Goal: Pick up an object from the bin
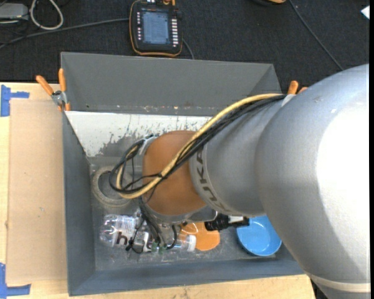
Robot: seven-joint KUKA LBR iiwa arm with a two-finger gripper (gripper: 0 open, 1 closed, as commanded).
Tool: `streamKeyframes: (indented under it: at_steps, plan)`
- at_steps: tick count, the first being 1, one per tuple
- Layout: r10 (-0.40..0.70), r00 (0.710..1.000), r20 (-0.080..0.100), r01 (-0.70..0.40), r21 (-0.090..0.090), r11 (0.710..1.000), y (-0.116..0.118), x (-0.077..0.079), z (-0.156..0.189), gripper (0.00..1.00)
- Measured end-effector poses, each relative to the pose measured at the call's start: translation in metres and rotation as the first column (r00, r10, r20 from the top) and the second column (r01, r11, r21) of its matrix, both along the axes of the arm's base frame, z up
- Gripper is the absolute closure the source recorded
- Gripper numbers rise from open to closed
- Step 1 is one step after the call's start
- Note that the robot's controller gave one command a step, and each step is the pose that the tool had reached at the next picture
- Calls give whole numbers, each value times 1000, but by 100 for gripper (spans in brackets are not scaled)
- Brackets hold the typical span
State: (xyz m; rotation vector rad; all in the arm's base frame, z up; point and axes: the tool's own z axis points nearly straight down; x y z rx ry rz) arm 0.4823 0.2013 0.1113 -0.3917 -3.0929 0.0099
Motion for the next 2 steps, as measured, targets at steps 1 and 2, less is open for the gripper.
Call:
streamKeyframes:
  at_steps: [1,2]
  plan:
    - [2,1000,0,-2,0,1000,0,0,27,100]
    - [2,1000,2,-2,1,1000,0,1,44,100]
